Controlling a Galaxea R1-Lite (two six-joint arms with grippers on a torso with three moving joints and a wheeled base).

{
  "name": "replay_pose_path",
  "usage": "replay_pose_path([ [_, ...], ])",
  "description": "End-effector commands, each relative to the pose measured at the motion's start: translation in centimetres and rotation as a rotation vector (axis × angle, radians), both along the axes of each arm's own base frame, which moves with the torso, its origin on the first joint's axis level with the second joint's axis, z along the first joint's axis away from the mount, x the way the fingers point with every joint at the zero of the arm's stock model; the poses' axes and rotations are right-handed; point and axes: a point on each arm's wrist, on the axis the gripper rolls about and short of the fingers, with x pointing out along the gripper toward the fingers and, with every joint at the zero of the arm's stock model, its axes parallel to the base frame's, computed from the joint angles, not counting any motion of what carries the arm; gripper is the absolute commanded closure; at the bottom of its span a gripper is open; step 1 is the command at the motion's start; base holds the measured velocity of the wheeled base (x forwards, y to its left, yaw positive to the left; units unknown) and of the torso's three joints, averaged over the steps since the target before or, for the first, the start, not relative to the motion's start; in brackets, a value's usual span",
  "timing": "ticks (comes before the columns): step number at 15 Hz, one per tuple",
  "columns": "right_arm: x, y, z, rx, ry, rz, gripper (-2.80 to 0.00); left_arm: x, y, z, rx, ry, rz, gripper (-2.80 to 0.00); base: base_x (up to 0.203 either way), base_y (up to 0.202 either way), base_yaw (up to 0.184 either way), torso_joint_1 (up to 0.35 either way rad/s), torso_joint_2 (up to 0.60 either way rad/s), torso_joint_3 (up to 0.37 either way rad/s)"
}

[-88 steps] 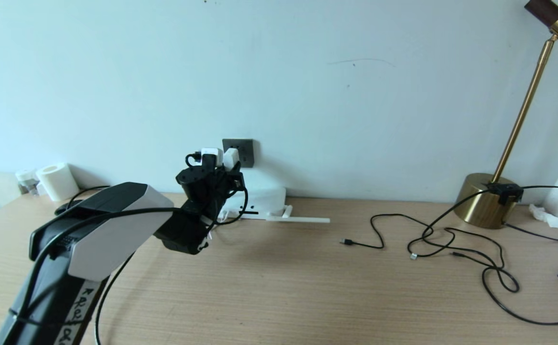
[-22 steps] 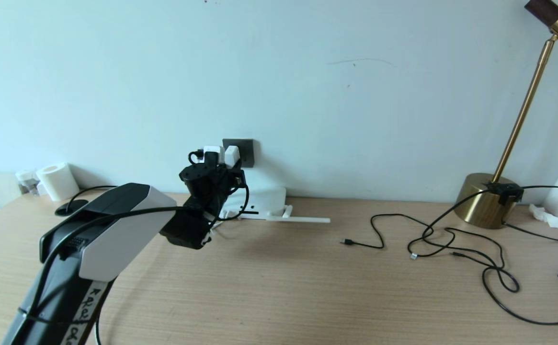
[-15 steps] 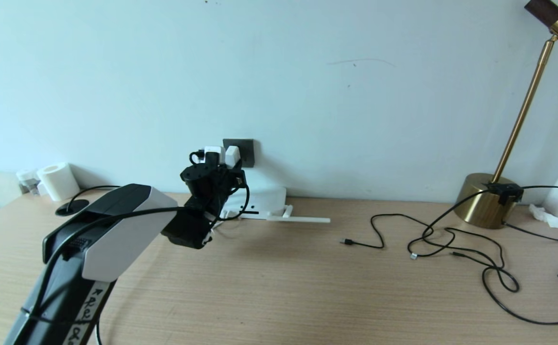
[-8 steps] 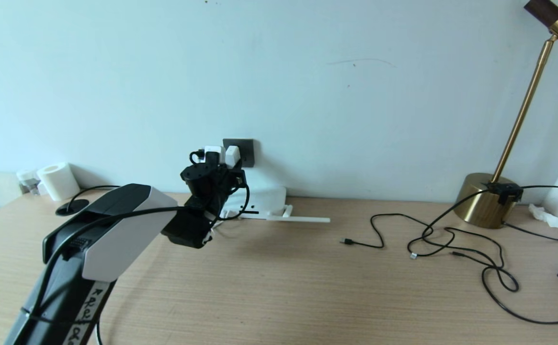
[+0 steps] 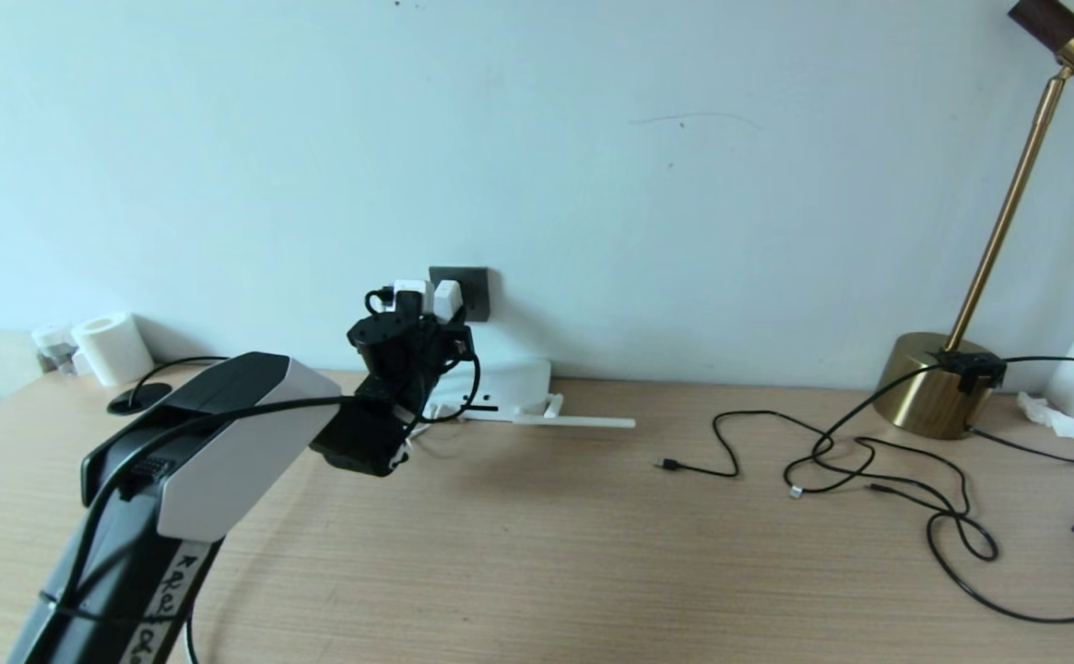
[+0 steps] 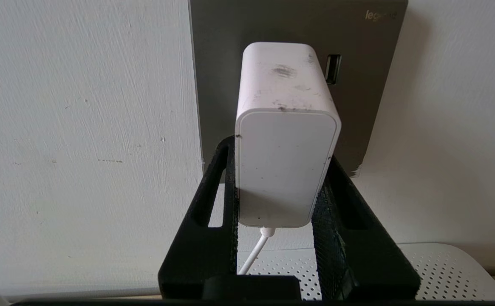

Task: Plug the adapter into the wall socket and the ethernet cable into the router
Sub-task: Plug plug into socket

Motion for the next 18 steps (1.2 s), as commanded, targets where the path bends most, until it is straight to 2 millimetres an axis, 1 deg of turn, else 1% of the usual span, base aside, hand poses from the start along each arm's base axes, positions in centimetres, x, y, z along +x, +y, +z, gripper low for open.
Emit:
replay_pose_path([
  [1, 0.00, 0.00, -0.01, 0.000, 0.001, 0.000, 0.00, -0.13, 0.02, 0.55, -0.004, -0.016, 0.001, 0.00, 0.000, 0.000, 0.000, 0.000, 0.00, 0.000],
  [18, 0.01, 0.00, -0.01, 0.000, 0.003, 0.000, 0.00, -0.22, 0.13, 1.01, -0.002, -0.014, 0.001, 0.00, 0.000, 0.000, 0.000, 0.000, 0.00, 0.000],
])
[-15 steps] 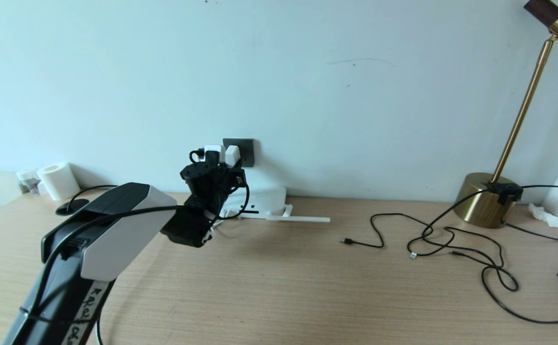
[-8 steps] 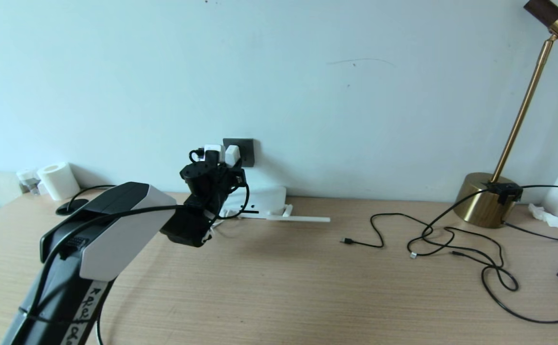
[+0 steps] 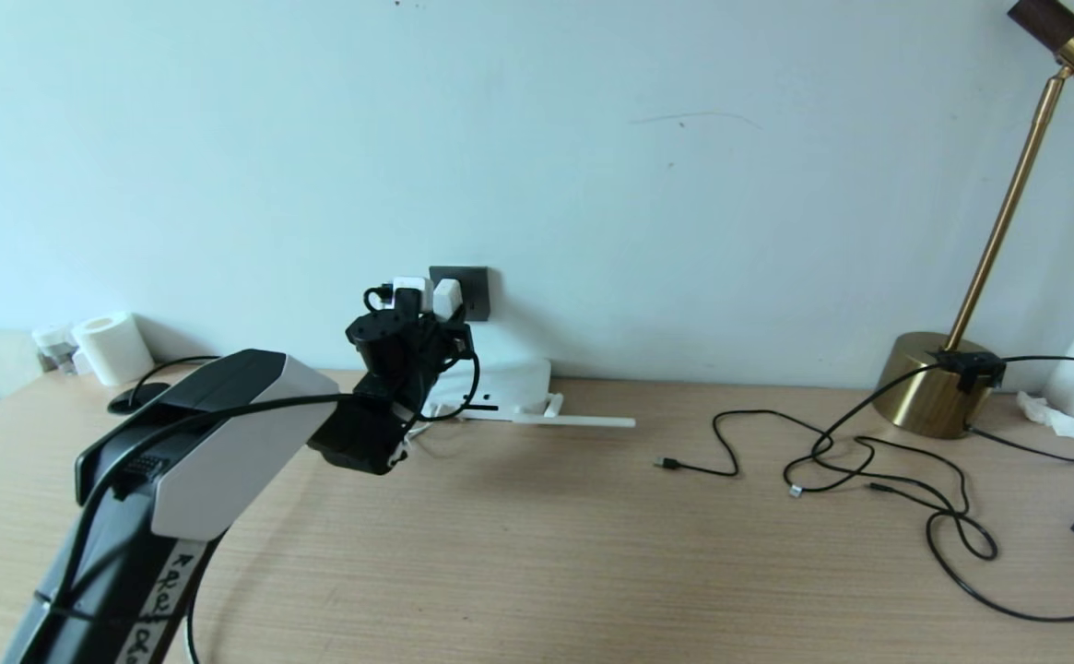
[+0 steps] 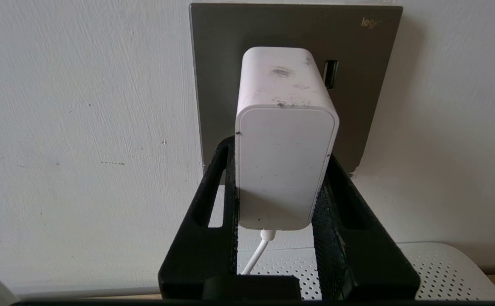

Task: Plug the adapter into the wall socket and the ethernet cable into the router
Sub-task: Plug plug into socket

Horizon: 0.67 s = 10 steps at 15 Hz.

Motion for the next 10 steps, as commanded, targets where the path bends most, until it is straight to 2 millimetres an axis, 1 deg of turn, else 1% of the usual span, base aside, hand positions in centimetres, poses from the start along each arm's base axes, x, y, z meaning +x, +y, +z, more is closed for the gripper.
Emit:
replay_pose_path([
  [1, 0.00, 0.00, -0.01, 0.000, 0.002, 0.000, 0.00, -0.08, 0.06, 0.57, -0.002, -0.010, 0.001, 0.00, 0.000, 0.000, 0.000, 0.000, 0.00, 0.000],
  [5, 0.00, 0.00, -0.01, 0.000, 0.002, 0.000, 0.00, -0.15, 0.09, 1.00, -0.001, -0.004, 0.001, 0.00, 0.000, 0.000, 0.000, 0.000, 0.00, 0.000],
  [8, 0.01, 0.00, -0.01, 0.000, 0.003, 0.000, 0.00, -0.13, 0.08, 0.87, 0.005, 0.000, 0.002, 0.00, 0.000, 0.000, 0.000, 0.000, 0.00, 0.000],
  [10, 0.01, 0.00, -0.01, 0.000, 0.003, 0.000, 0.00, 0.03, 0.03, 0.34, 0.010, 0.017, 0.003, 0.00, 0.000, 0.000, 0.000, 0.000, 0.00, 0.000],
])
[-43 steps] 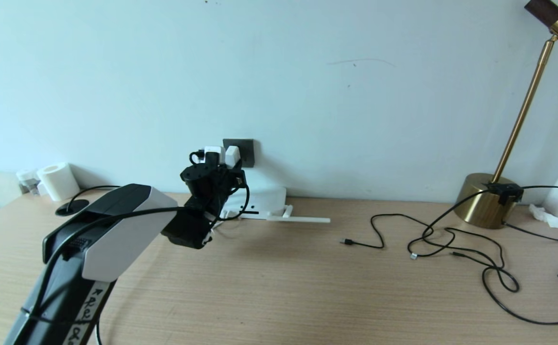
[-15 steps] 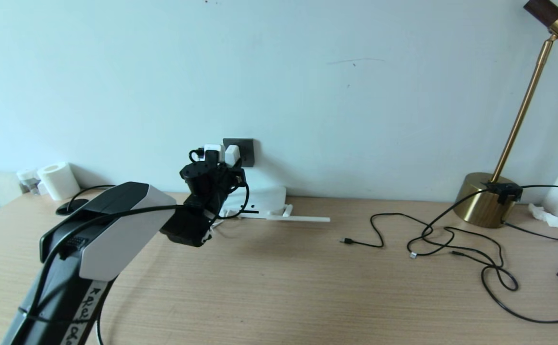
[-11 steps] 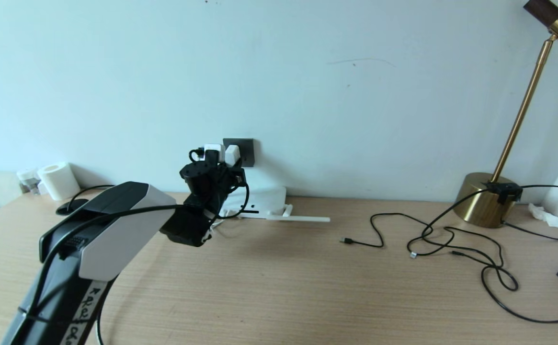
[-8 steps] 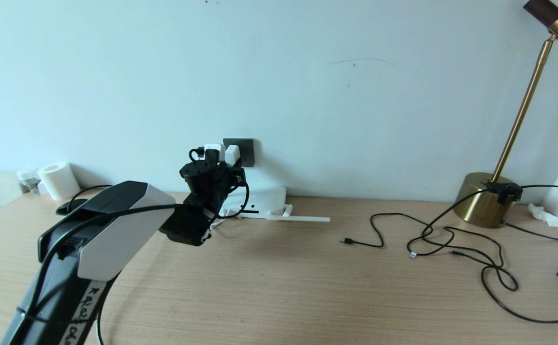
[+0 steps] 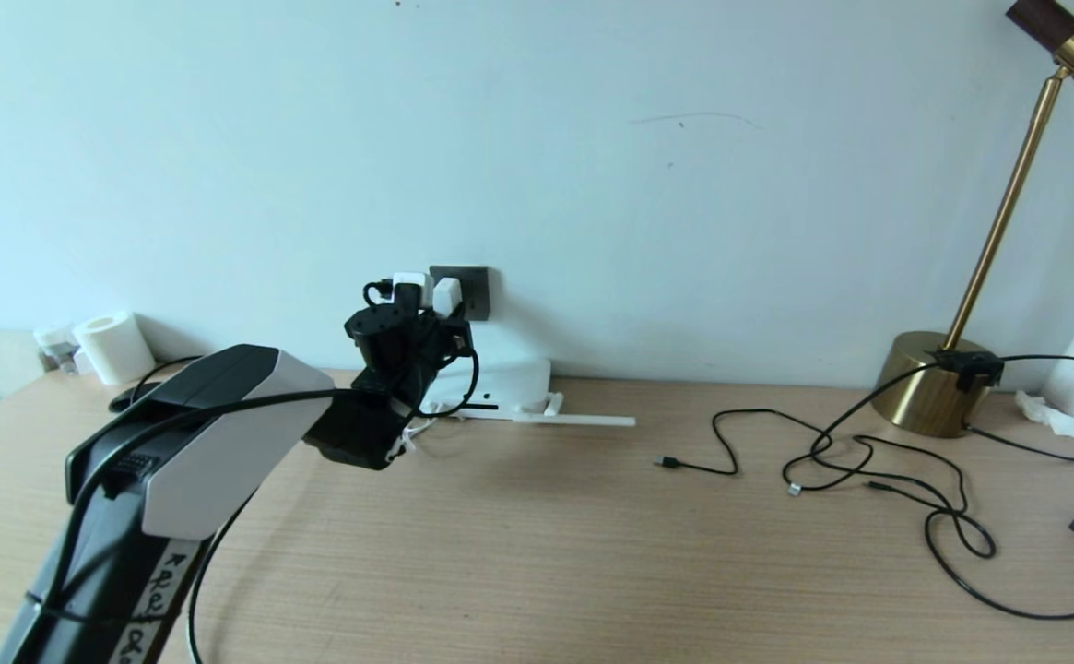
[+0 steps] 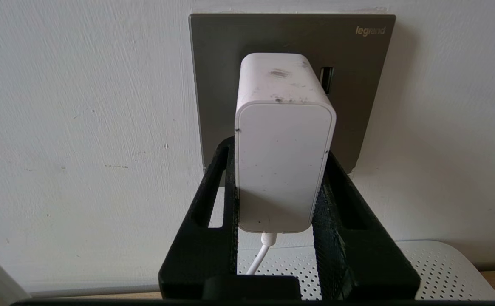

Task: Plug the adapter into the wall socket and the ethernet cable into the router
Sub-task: Plug plug into socket

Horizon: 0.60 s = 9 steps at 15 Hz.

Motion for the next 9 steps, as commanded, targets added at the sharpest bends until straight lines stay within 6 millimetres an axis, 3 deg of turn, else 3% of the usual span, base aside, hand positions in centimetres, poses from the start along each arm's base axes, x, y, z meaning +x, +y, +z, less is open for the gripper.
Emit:
replay_pose_path([
  [1, 0.01, 0.00, -0.01, 0.000, 0.002, 0.000, 0.00, 0.11, -0.04, -0.23, 0.001, 0.003, 0.002, 0.00, 0.000, 0.000, 0.000, 0.000, 0.00, 0.000],
  [9, 0.01, 0.00, -0.01, 0.000, 0.003, 0.000, 0.00, 0.63, -0.20, -0.51, 0.003, 0.010, 0.001, 0.00, 0.000, 0.000, 0.000, 0.000, 0.00, 0.000],
])
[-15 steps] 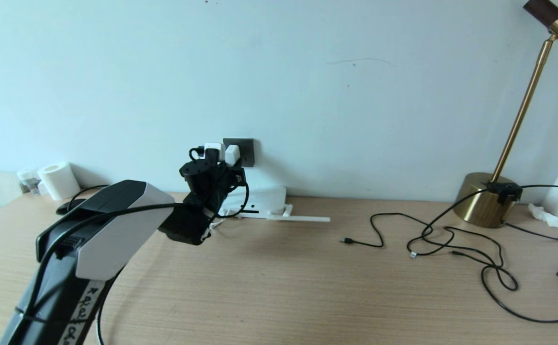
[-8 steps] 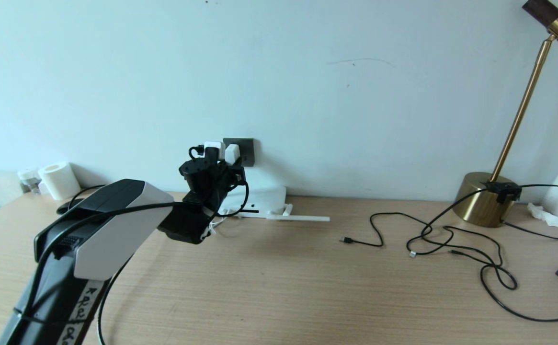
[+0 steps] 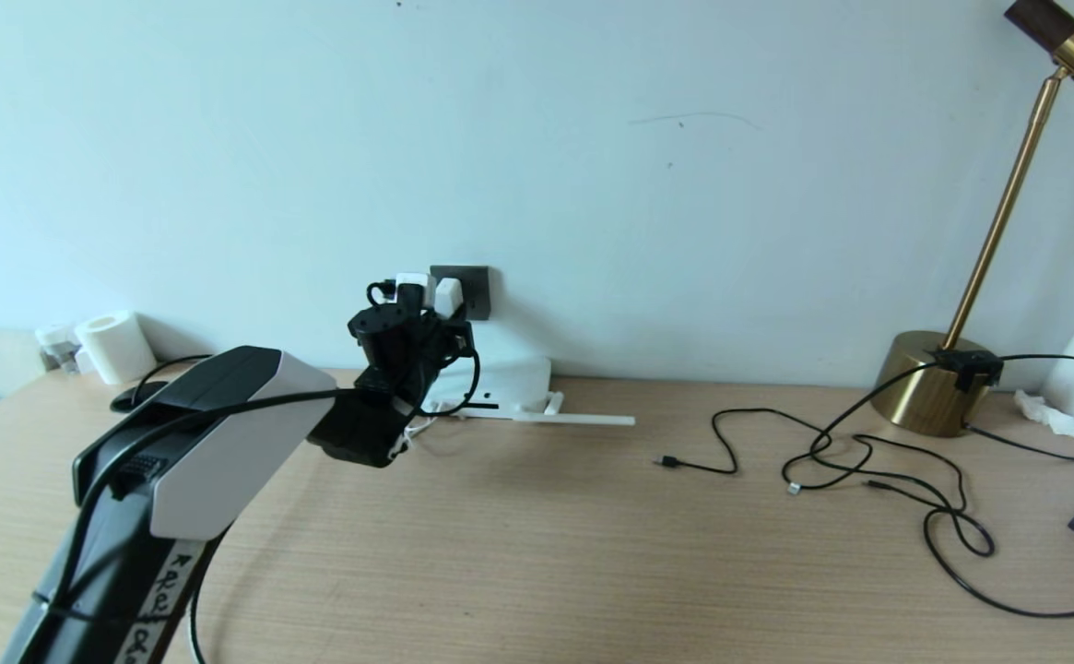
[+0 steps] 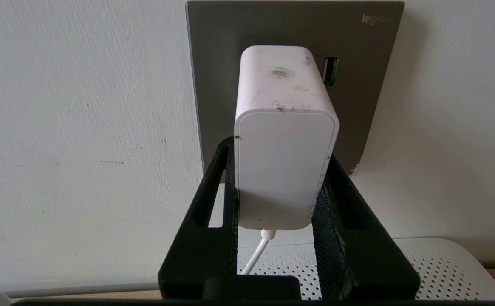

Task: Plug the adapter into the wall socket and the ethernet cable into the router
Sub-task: Plug plug into socket

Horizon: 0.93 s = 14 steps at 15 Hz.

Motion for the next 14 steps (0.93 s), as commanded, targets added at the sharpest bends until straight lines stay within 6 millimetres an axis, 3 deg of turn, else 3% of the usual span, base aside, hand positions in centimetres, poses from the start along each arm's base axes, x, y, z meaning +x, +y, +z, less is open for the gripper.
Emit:
replay_pose_path([
  [1, 0.00, 0.00, -0.01, 0.000, 0.002, 0.000, 0.00, 0.17, -0.07, -0.26, -0.001, -0.004, 0.000, 0.00, 0.000, 0.000, 0.000, 0.000, 0.00, 0.000],
  [14, 0.01, 0.00, -0.01, 0.000, 0.002, 0.000, 0.00, 0.49, 0.34, -0.13, 0.000, 0.000, 0.010, 0.00, 0.000, 0.000, 0.000, 0.000, 0.00, 0.000],
])
